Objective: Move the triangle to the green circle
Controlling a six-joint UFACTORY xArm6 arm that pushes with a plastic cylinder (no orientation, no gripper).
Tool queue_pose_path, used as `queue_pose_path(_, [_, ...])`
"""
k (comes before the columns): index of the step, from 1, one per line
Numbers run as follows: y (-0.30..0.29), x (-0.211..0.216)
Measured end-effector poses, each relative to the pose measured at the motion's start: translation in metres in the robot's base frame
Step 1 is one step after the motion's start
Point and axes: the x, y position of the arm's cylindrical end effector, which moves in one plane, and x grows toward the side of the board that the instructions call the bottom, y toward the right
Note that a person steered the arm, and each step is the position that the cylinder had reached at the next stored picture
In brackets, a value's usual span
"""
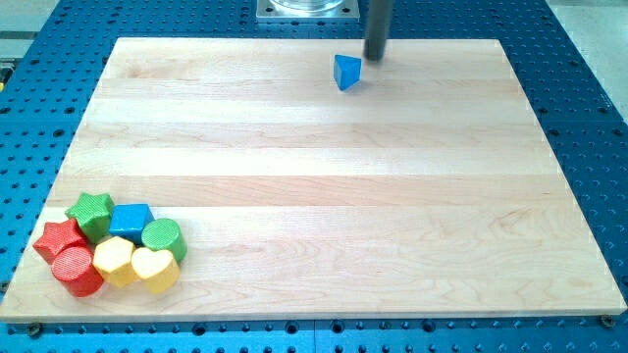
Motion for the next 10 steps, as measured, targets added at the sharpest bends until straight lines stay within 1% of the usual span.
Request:
queue_pose_path(1, [-0.023, 0.005])
queue_pose_path(2, [-0.032, 0.025])
queue_pose_path(4, [-0.042, 0.122])
queue_pose_path(5, [0.003, 0.11])
queue_pose_path(6, [0.065, 0.074])
queue_pose_path(7, [0.079, 0.058])
queue_pose_path(8, [0.103, 0.052])
queue_pose_path(9, [0.088, 0.098])
queue_pose_path(10, [0.036, 0.12])
